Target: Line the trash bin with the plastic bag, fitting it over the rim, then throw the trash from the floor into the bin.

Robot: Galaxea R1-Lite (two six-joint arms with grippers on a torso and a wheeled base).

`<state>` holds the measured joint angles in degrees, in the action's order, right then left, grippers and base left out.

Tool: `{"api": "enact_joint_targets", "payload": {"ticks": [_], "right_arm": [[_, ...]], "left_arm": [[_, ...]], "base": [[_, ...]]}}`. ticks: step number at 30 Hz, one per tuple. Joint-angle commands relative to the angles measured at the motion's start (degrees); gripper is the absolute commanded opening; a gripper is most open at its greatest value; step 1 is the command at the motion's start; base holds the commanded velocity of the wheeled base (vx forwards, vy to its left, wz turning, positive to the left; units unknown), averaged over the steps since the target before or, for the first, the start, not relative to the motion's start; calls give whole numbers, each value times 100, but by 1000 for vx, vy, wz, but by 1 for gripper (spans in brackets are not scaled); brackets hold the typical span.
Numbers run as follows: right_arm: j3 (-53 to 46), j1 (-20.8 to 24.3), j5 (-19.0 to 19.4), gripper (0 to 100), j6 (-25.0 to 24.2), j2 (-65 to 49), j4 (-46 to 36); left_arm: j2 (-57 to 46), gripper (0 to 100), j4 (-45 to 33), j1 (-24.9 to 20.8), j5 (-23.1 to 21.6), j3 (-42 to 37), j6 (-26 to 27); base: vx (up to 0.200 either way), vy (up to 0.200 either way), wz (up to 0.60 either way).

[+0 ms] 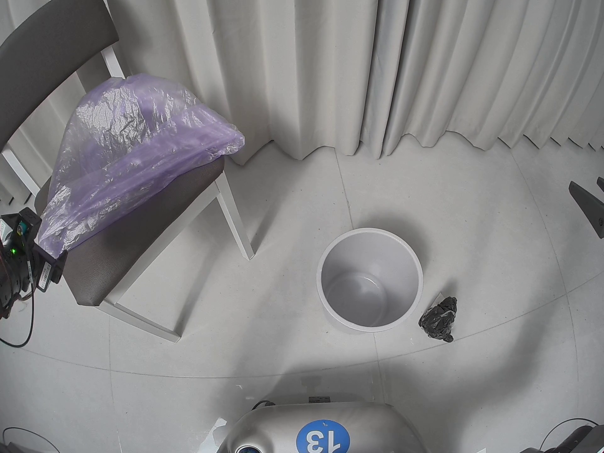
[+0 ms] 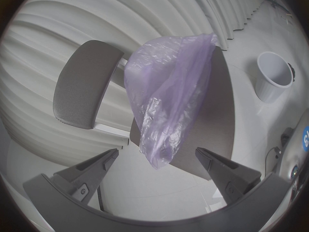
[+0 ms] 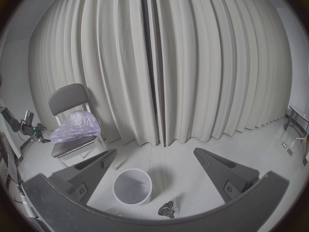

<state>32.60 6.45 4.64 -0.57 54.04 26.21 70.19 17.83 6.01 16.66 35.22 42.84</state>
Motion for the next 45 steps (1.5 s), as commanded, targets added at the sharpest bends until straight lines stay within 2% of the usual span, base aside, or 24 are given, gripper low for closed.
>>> {"api": "enact_joint_targets", "payload": {"ticks": [1,5,25,31,32,35,42,45], "right_arm": [[1,-12,1,100,-4,19,16],[10,-12,1,100,-4,19,16],[80,-21,10,100,-154,80,16],[89,-21,1,100,-224,203,25],[71,-21,10,100,-224,203,25],[54,-21,10,100,-215,186,25],[27,-21,10,100,-215,203,25],[-61,23,10,100,-189,177,25]], "left_arm": [[627,100,414,190,-5,90,32],[908,100,765,304,-5,205,58],[1234,100,792,621,-67,380,58],[1357,100,801,621,-234,372,5],[1348,0,801,629,-295,372,-4],[1295,0,801,753,-506,389,5],[1321,0,844,814,-585,389,-100],[1357,0,1011,805,-744,354,-373]], "base": [[0,0,0],[0,0,0],[0,0,0],[0,0,0],[0,0,0],[0,0,0],[0,0,0],[0,0,0]]}}
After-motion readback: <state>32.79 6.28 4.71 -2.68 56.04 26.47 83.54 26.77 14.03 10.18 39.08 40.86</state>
